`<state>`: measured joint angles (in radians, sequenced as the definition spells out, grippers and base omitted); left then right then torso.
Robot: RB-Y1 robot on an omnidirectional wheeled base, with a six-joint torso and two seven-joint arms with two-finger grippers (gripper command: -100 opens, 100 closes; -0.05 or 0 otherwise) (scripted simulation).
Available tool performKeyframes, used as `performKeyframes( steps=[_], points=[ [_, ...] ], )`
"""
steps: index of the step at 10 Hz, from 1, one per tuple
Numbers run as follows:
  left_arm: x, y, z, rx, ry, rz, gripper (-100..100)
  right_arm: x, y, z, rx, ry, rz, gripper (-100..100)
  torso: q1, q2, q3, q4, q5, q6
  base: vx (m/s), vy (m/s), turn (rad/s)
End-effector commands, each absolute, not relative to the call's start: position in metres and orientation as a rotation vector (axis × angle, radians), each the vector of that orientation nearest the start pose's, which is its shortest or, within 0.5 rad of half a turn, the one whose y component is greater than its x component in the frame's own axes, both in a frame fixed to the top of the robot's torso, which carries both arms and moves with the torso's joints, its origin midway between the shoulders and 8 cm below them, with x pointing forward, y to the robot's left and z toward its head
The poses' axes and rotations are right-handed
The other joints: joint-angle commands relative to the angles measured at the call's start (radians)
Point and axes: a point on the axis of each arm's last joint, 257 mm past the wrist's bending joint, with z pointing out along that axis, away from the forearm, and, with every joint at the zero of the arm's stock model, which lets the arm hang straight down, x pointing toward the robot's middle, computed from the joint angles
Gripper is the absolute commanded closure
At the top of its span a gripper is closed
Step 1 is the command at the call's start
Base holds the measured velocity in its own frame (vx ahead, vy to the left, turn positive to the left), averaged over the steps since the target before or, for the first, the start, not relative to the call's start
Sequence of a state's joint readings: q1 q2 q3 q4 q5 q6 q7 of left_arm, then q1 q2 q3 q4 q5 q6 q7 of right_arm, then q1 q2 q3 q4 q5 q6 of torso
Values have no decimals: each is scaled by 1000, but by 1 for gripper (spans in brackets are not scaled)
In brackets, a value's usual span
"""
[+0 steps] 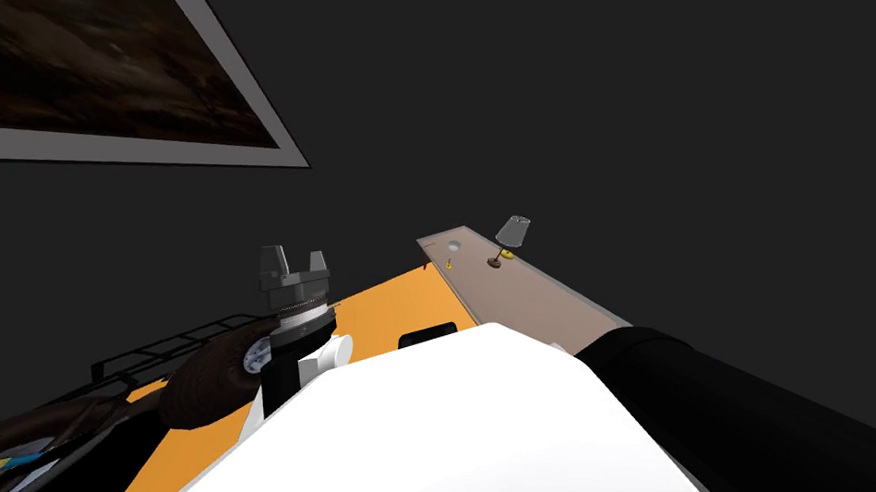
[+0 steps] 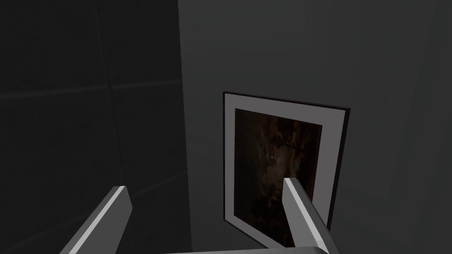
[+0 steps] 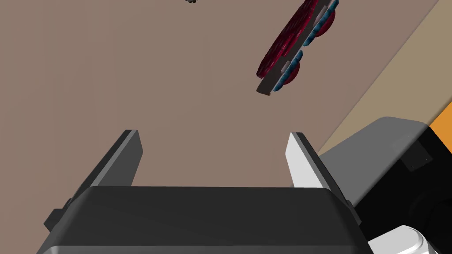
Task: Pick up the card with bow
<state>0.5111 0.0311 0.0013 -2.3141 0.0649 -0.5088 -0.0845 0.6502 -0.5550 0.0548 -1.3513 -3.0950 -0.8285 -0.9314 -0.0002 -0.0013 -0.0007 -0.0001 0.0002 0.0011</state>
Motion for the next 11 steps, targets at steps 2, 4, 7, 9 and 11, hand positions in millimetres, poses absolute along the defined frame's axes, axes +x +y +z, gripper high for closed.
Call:
performKeyframes(
  steps=[2, 4, 7, 9, 11],
  points=[
    [334, 283, 38, -619, 596, -1268, 0, -47, -551, -547, -1213, 3172, -677, -100, -1, 0, 0, 0, 0, 2, 12, -22, 59],
    [334, 283, 38, -619, 596, -1269, 0, -79, -550, -549, -1104, 3269, -624, -100, 1, 1, 0, 0, 0, 2, 3, -8, 118],
    [334, 283, 38, -619, 596, -1268, 0, -80, -539, -554, -1023, 3287, -553, -100, 0, 1, 0, 0, 0, 2, 6, -16, 50],
    [334, 283, 38, -619, 596, -1269, 0, -110, -535, -555, -893, 3375, -492, -100, 0, 0, 0, 0, 0, 1, 12, -20, 217],
    [334, 284, 38, -619, 596, -1268, 0, -110, -528, -558, -844, 3381, -451, -100, 0, 0, 0, 0, 0, 2, 4, -11, -20]
  ],
)
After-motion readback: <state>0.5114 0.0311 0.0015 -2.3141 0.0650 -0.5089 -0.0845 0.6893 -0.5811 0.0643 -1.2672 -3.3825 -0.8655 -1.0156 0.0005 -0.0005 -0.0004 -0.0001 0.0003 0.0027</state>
